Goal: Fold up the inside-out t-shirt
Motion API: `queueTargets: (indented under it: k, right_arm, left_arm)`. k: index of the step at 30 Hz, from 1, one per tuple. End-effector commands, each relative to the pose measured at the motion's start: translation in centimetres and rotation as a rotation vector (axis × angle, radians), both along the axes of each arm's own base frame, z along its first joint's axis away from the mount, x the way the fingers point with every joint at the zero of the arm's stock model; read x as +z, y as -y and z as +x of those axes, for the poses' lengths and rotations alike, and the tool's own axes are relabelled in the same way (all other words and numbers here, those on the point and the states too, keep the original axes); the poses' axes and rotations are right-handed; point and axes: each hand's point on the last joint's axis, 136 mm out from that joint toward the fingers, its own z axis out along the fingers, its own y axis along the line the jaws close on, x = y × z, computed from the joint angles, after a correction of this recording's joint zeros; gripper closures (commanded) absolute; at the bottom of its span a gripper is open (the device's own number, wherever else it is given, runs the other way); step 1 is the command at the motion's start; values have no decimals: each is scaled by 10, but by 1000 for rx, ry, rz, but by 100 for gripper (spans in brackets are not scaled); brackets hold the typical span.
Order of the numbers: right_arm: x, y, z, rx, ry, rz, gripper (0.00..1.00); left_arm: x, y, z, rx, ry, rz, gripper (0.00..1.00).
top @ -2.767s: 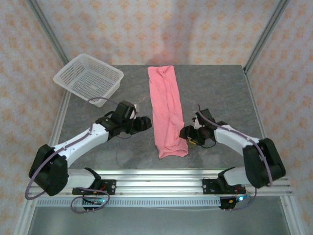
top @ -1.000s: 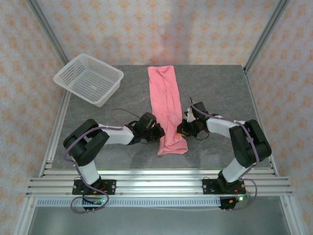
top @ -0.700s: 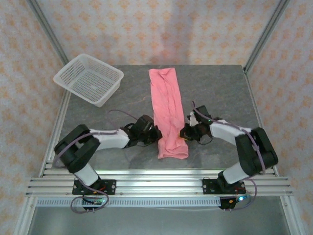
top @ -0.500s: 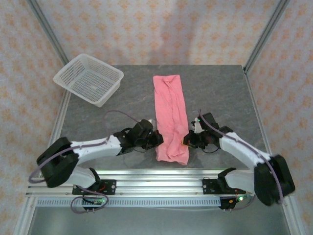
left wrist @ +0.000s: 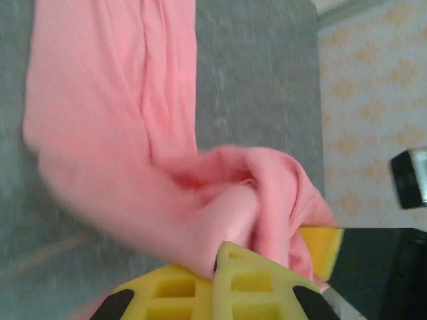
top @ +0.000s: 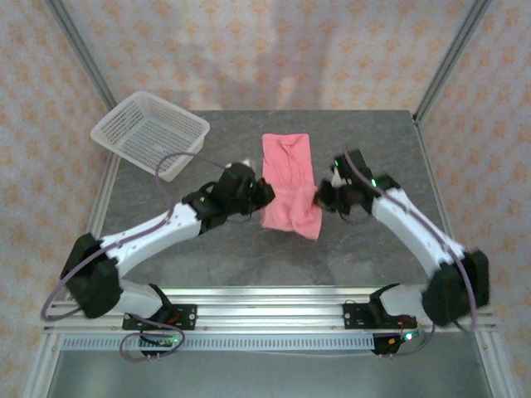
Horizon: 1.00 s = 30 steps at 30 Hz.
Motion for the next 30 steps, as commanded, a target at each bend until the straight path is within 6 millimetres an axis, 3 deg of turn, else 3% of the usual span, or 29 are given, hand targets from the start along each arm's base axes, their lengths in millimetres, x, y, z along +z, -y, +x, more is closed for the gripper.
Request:
queueTargets:
  k: [1,5,9,15,21,26,28,30]
  right_arm:
    - [4,-4,67,-3,77,-62,100]
    - [1,-14,110,10,62,-50,100]
    - [-14,-20,143,-1,35,-47,100]
    - [-36,-27,174,12,-7,-64,100]
    - [-61,-14,192,-66,-60,-86,100]
    - [-76,0,198,-113,-96,-63,81]
    - [-66,6,205,-124,-80,-35,64]
    - [-48,8,208,-98,-48,-13,53]
  left_arm:
    - [5,-10,55,47,45,19,100]
    - [-1,-16,99,77,31,33,100]
    - [-23,-25,139,105,-5,25,100]
    - [-54,-18,182,78,-48,1,100]
    - [-74,-15,215,92,-78,-21,99]
    - [-78,-11,232,90,-73,-30,81]
    - [-72,-16,238,99,-57,-37,68]
    - [-61,-25,241,113,-37,-39,55]
